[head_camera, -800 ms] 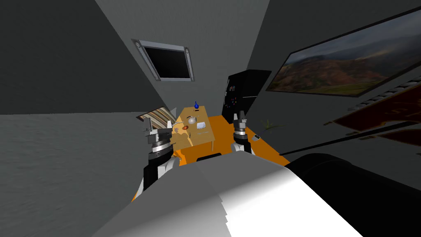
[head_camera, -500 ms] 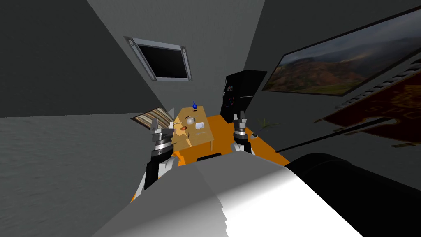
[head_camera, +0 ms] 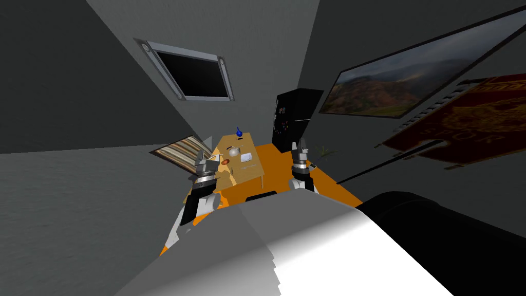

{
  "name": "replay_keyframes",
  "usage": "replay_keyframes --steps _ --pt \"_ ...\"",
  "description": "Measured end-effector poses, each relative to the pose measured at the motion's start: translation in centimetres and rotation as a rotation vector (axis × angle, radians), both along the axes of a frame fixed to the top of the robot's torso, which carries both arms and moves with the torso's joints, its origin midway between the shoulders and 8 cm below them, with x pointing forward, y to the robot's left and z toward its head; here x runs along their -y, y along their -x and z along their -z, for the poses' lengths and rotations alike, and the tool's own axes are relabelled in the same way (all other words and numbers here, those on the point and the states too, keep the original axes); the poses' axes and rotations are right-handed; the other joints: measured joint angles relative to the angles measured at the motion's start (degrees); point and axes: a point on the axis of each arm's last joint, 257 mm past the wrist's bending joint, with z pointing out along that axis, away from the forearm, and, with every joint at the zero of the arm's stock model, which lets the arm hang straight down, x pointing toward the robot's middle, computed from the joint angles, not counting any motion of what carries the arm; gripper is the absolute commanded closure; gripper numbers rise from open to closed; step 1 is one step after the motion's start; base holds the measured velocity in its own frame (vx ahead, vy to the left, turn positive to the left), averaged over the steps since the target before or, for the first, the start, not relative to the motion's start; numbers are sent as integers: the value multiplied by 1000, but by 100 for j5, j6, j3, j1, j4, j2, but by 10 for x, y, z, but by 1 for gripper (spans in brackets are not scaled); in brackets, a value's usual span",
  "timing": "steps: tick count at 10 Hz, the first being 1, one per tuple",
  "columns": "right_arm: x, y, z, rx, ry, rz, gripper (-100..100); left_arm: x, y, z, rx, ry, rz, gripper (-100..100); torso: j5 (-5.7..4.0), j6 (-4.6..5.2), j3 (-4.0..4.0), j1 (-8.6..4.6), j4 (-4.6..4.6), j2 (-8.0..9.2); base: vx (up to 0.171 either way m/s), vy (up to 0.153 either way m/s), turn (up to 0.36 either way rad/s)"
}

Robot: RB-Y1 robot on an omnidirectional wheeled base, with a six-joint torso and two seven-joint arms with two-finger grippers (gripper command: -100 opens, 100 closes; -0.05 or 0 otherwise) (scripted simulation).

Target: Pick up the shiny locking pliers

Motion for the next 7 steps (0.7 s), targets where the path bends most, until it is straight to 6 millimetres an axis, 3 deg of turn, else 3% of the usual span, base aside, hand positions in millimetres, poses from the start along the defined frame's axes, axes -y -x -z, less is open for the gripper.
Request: replay_keyframes --steps 5,7 --pt "0 0 0 0 0 0 0 -40 -36 45 -140 67 5 -100 0 0 1 0 0 2 -19 -24 -168" --pt "0 0 0 0 0 0 0 -58 -45 65 -203 106 -2 -100 0 -4 2 -2 0 3 -12 -17 -24"
